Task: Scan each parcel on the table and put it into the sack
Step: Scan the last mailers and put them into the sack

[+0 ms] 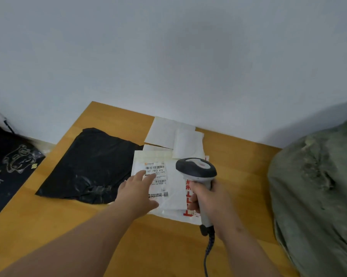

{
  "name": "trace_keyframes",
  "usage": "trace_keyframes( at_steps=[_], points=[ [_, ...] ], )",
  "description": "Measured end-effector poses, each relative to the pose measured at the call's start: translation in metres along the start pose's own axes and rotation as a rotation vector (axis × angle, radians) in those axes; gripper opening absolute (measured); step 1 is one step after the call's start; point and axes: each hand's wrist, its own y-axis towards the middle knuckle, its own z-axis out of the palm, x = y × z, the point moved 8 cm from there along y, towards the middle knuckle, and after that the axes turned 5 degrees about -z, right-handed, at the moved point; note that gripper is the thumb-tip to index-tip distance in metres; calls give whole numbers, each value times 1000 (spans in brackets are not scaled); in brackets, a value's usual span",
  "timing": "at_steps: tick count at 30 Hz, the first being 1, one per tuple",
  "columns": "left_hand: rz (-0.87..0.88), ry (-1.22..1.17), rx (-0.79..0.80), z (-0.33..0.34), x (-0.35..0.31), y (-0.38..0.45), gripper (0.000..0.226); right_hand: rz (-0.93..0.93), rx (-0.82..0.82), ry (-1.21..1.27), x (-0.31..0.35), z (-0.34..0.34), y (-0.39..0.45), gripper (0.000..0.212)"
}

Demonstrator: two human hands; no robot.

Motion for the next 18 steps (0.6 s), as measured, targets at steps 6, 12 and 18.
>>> trace_keyframes(
  at_steps=[6, 12, 18],
  points=[
    [48, 100, 49, 28, -3, 12, 99, 60, 22, -2, -13, -1, 29, 8],
    [163, -51, -112, 9, -8, 12, 41, 51, 39, -48, -13, -1, 34, 9],
    [234, -116, -284, -14, -3, 0, 29, 29, 10, -30, -4, -3, 22, 10]
  ],
)
